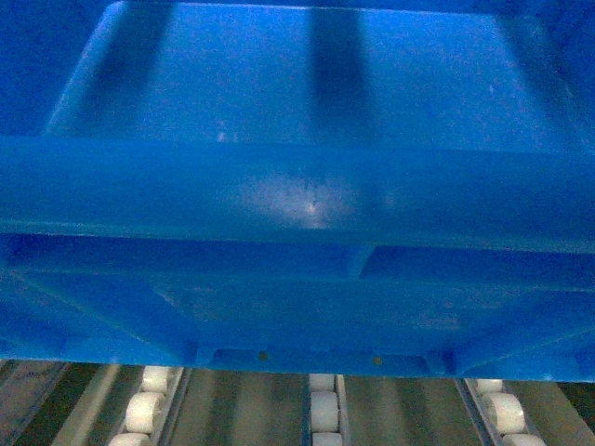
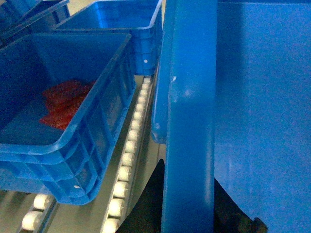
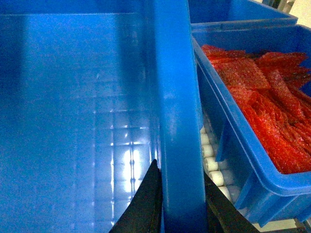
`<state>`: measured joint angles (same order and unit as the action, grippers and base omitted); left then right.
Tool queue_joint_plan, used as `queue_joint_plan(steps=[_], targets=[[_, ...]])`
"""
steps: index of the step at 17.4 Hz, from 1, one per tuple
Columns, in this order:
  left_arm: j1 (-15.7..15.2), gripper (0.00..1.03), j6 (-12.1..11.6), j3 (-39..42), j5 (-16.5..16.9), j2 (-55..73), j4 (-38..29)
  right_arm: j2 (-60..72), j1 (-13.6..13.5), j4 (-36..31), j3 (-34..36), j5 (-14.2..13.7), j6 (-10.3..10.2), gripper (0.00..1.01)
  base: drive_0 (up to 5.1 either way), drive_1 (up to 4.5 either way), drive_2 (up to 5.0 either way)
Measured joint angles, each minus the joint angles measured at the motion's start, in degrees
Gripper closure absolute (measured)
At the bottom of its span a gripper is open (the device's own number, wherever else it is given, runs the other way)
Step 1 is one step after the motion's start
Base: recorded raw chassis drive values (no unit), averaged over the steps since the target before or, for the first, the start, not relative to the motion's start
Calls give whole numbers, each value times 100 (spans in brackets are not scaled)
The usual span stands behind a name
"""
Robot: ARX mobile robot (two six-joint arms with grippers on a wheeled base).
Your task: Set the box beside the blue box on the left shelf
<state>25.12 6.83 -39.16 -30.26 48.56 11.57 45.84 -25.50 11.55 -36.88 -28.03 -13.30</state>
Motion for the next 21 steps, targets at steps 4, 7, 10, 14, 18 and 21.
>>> queue_joint_plan(steps=[4,7,10,14,18,21], targets=[[0,92,0,0,0,0,2,0,0,0,0,0,0,90,14,423,-395],[0,92,0,0,0,0,2,0,0,0,0,0,0,90,14,423,-395],[0,92,0,0,0,0,2,0,0,0,0,0,0,90,0,0,0],[0,92,0,0,2,0,2,0,0,0,0,0,0,90,0,0,0],[2,92,0,0,0,0,2,0,0,0,0,0,0,90,0,0,0],[0,92,0,0,0,0,2,0,0,0,0,0,0,90,0,0,0]])
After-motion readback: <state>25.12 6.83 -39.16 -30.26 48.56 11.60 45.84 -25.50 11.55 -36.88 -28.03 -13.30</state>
